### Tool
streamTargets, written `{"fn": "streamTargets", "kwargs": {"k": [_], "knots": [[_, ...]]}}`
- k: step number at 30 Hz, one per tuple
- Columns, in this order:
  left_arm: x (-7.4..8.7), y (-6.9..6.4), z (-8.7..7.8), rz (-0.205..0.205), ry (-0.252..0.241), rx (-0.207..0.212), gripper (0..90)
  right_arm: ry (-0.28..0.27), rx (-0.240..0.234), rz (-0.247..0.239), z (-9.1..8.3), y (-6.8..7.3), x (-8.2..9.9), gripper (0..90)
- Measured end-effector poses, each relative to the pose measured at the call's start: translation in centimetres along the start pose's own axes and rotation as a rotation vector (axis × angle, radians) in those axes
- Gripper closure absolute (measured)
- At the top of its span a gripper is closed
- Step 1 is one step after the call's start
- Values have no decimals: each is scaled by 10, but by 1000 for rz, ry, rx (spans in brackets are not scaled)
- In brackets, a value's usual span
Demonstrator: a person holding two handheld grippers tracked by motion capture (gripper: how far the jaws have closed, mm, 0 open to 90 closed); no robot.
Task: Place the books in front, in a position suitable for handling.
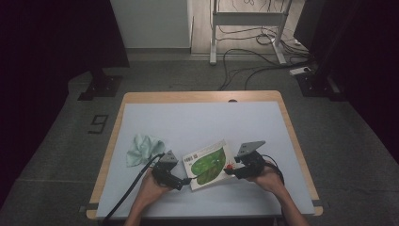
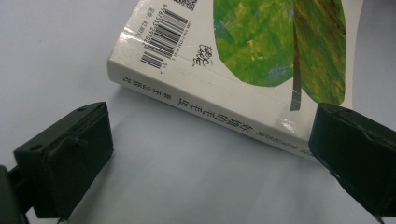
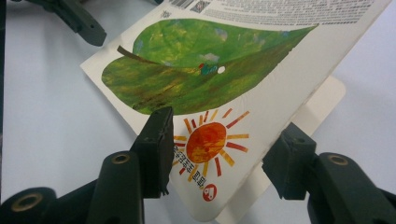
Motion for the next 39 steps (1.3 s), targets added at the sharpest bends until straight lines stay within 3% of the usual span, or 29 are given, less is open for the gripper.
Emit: {"fn": "streamTargets", "kwargs": {"k": [4, 11, 17, 22, 25, 32, 37, 39], "knots": [[-3, 0, 2, -3, -1, 14, 0, -2, -1, -5, -2, 2, 4, 487], [-9, -7, 7, 26, -2, 37, 21, 8, 4, 6, -2, 1, 9, 496], [-12, -10, 7, 36, 5, 24, 35, 4, -24, 43, -1, -2, 11, 490], [-14, -14, 3, 67, -8, -11, 68, 34, -6, 72, 3, -6, 13, 434], [-16, -16, 1, 72, -19, -21, 95, 23, -19, 79, 1, -7, 14, 427], [-19, -19, -4, 84, -40, -39, 204, 26, 84, 93, -2, -17, 9, 373], [-19, -21, -4, 84, -53, -27, 258, 21, 92, 133, 3, -24, 9, 326], [-20, -21, -4, 85, -56, -27, 274, 14, 66, 155, 7, -27, 9, 319]]}}
Point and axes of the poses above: each handheld gripper's, and its own axes: z roughly forward along the jaws, x roughly out of its underside, y roughly to its left, the point moved 4 cm from there along z, roughly forward along the jaws, and after that the axes turned 5 degrees about -x, right-handed, at the moved point
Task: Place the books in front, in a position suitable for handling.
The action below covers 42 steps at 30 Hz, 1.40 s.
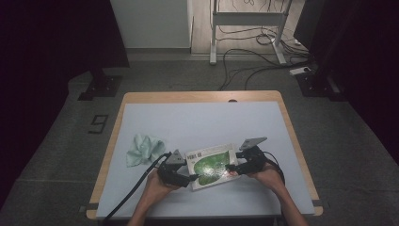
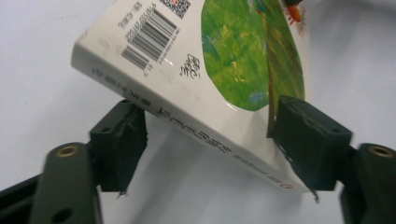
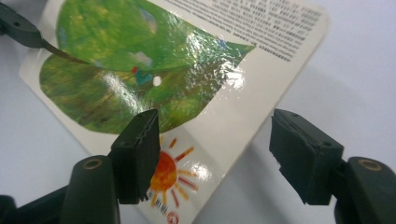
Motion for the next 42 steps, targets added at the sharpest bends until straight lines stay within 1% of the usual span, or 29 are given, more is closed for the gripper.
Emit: {"fn": "streamTargets", "kwargs": {"k": [2, 4, 7, 10, 12, 15, 17, 20, 23, 26, 31, 34, 36, 38, 40, 42], "knots": [[0, 0, 0, -4, 1, 2, 277, -12, -14, 19, 2, -1, -1, 319], [0, 0, 0, -1, 2, 3, 279, -9, -13, 25, 3, 0, -2, 318], [-1, 0, -1, -5, -5, 9, 295, -8, -4, 18, 2, 1, -4, 326], [-4, -1, -3, -3, -18, 14, 339, -36, 19, 0, 0, 3, -8, 357], [-6, -1, -5, 8, -20, 1, 359, -45, 37, -12, -1, 4, -12, 371], [-9, 0, -10, 12, -25, -25, 399, -55, 55, -18, -3, 4, -16, 405], [-11, 1, -13, 14, -34, -36, 431, -66, 59, -21, -5, 4, -17, 431], [-13, 2, -16, 25, -38, -61, 460, -90, 62, -21, -7, 5, -20, 443], [-14, 2, -18, 24, -45, -74, 484, -99, 69, -22, -7, 6, -22, 451], [-17, 4, -22, 14, -59, -78, 527, -119, 73, -26, -9, 6, -25, 468], [-19, 5, -27, 14, -63, -95, 576, -142, 74, -30, -12, 8, -27, 504], [-21, 7, -32, 7, -71, -103, 626, -162, 74, -32, -14, 9, -29, 521], [-22, 7, -34, 27, -67, -123, 654, -171, 79, -36, -15, 10, -30, 540], [-24, 7, -35, 36, -60, -137, 666, -171, 84, -44, -15, 10, -32, 544], [-25, 9, -35, 49, -50, -161, 670, -172, 98, -56, -15, 10, -34, 544], [-25, 13, -35, 43, -52, -165, 668, -171, 112, -62, -13, 10, -37, 545]]}}
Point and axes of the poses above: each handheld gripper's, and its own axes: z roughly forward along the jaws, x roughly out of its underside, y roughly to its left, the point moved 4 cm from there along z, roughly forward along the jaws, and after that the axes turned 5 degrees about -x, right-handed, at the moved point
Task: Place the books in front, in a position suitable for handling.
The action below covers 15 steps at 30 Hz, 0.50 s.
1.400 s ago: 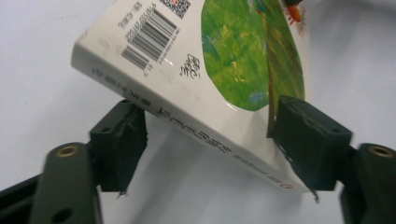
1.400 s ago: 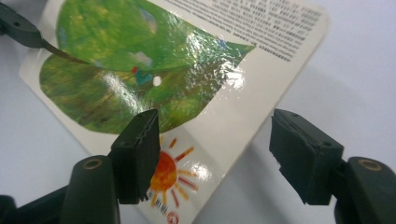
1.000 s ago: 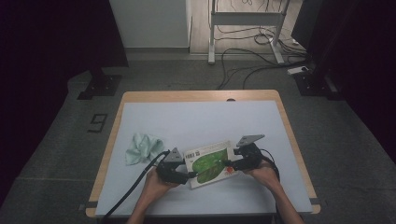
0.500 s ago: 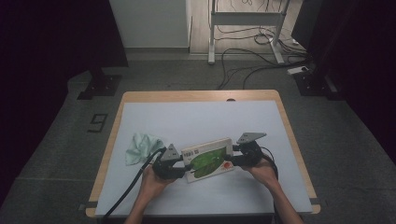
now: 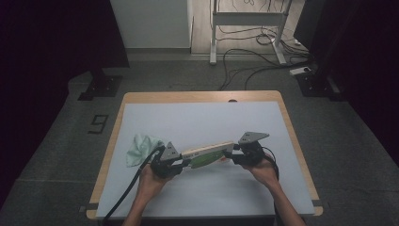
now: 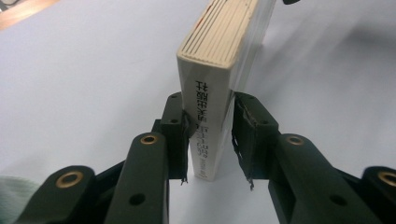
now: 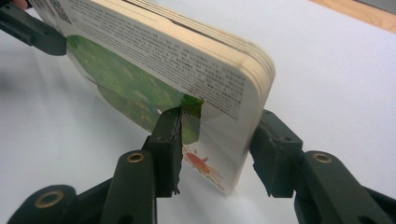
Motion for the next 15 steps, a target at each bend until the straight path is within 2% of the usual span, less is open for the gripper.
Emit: {"fn": "streamTargets", "kwargs": {"k": [4, 15], "knots": [[0, 3, 0, 4, -3, -16, 663, -6, 7, 2, 3, -1, -2, 545], [0, 0, -3, -3, -8, 4, 647, -5, -12, 15, 2, 0, -1, 525]]}}
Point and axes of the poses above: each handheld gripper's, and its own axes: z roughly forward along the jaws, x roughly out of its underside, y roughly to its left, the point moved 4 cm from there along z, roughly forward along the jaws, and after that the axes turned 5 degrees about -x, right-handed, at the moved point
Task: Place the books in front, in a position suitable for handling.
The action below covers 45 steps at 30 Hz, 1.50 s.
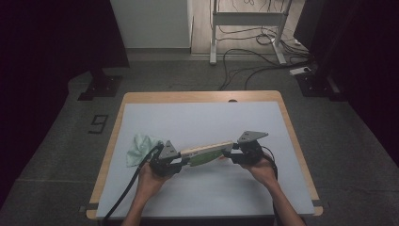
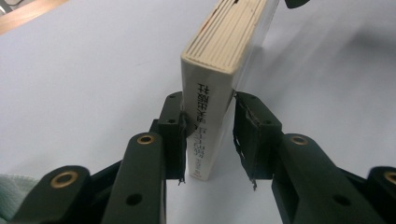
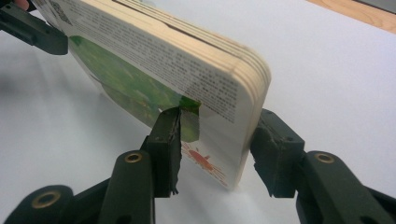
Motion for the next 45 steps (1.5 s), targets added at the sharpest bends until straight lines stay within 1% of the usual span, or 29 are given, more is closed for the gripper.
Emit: {"fn": "streamTargets", "kwargs": {"k": [2, 3, 6, 8, 13, 16, 21, 26, 27, 32, 37, 41, 45], "knots": [[0, -2, -1, -5, -1, 2, 644, 0, -5, -1, -2, 1, 0, 519], [0, -2, -2, -1, 2, 4, 642, 1, -10, -2, -2, 1, 0, 514], [0, -4, -3, -4, 0, 2, 636, 3, -6, -8, -5, 2, 0, 507], [0, -5, -4, -9, -5, 5, 627, 0, -10, -3, -7, 2, 0, 499], [0, -8, -7, -16, -6, 12, 588, -2, -10, 2, -11, 3, 0, 479], [1, -10, -7, -26, -4, 21, 550, 0, -7, 9, -13, 4, 1, 469], [5, -15, -8, -52, 3, 33, 494, 14, -5, 12, -17, 7, 3, 446], [9, -19, -11, -92, -7, 47, 414, 36, -14, 10, -20, 12, 7, 412], [10, -20, -12, -96, -6, 50, 402, 47, -22, 9, -21, 13, 9, 405], [13, -26, -13, -118, 5, 57, 332, 76, -27, 6, -22, 20, 15, 381], [17, -30, -12, -129, 22, 57, 287, 82, -40, 18, -23, 23, 21, 379], [20, -33, -11, -132, 24, 58, 278, 81, -43, 12, -24, 24, 24, 379], [24, -36, -11, -139, 39, 65, 258, 79, -51, 18, -25, 26, 27, 380]]}}
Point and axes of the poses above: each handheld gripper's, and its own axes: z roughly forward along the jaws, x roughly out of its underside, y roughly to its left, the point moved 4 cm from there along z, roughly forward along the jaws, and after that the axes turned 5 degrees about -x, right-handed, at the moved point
